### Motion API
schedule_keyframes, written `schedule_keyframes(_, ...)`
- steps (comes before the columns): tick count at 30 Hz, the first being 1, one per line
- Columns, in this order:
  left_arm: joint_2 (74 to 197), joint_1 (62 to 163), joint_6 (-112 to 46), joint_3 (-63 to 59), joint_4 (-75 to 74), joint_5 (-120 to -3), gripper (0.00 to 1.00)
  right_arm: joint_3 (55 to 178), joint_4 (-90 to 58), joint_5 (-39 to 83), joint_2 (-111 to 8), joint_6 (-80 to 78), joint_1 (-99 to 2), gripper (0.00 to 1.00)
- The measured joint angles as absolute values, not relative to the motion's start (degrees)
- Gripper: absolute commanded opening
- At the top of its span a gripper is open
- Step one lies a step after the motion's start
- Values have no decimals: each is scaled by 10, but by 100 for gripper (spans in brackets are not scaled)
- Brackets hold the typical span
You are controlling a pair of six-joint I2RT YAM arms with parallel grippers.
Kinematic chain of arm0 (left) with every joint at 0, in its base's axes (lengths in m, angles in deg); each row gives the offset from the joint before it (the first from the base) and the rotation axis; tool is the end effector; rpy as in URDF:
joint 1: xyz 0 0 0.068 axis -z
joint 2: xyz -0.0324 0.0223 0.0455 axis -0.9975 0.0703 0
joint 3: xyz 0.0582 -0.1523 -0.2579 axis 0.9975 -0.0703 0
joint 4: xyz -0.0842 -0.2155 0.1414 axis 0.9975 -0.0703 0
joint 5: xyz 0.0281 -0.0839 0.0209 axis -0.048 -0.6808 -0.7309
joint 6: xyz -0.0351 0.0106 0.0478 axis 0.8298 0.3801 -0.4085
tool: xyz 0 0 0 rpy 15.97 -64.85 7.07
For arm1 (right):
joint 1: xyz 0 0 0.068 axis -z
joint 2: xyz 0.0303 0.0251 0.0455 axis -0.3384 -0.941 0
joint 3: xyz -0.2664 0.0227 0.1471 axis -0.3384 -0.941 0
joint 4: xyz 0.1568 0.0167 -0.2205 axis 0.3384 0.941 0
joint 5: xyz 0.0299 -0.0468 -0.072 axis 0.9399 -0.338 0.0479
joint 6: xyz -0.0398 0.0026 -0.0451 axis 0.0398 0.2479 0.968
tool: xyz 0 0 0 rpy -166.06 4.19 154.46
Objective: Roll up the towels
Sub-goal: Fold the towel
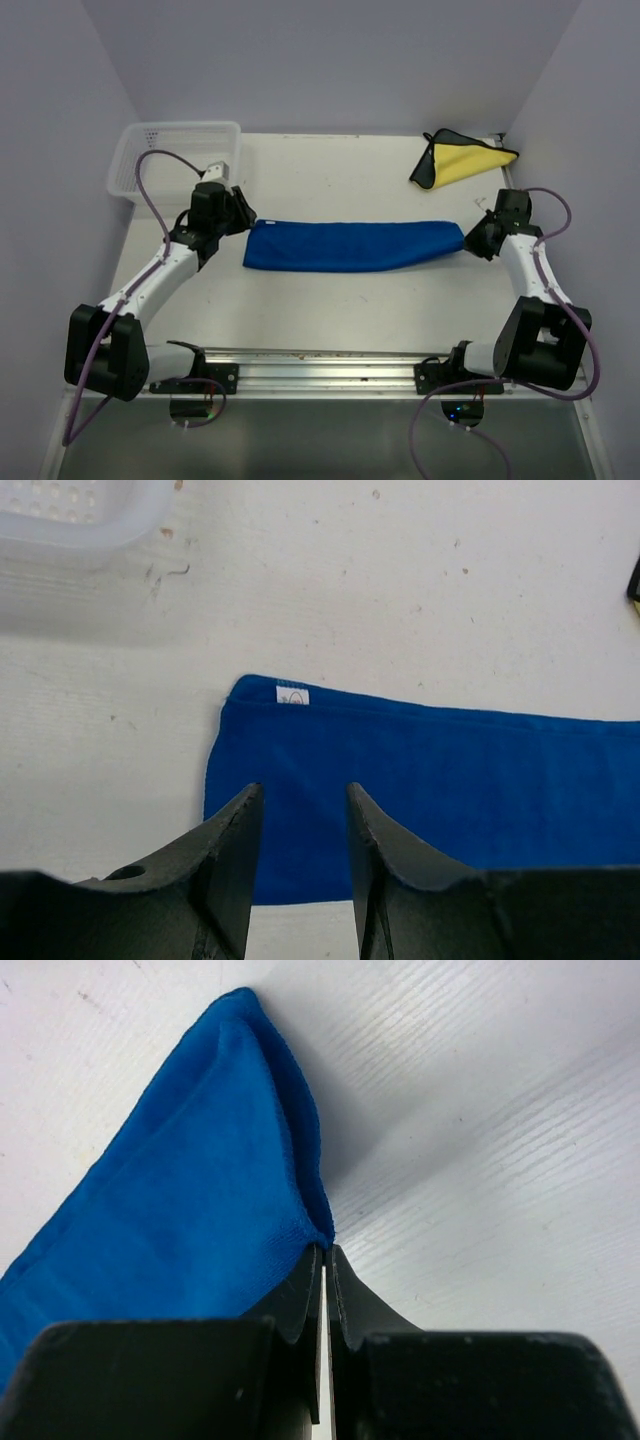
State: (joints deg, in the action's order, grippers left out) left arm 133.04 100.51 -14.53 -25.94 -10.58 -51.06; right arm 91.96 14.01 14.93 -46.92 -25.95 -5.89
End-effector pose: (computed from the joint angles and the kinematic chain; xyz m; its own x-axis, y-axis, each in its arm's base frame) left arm 0.2804 -0.0709 0.2809 -0.5621 -0.3645 -0.7424 -0.0665 0.9146 -0.3987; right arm 0.2654 -0.0652 0.2487 -0.5617 0.6829 -0.4671 0.6249 0.7202 0.3015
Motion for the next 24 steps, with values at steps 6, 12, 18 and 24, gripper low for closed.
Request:
schedule_keyframes(6, 1322, 1008, -117, -313, -110, -518, 42, 917, 138, 172, -460, -246, -68, 0)
schedule_keyframes(12, 1300, 1008, -102, -349, -125, -525, 42, 918, 122, 184, -463, -244, -138, 0)
schedule_keyframes(18, 1273, 1008, -110, -327, -153, -532, 43, 956, 111, 189, -493, -255, -207, 0)
schedule_keyframes(24, 1245, 1008, -144, -292, -166, -499, 44, 1045, 112, 193, -539, -260, -274, 0)
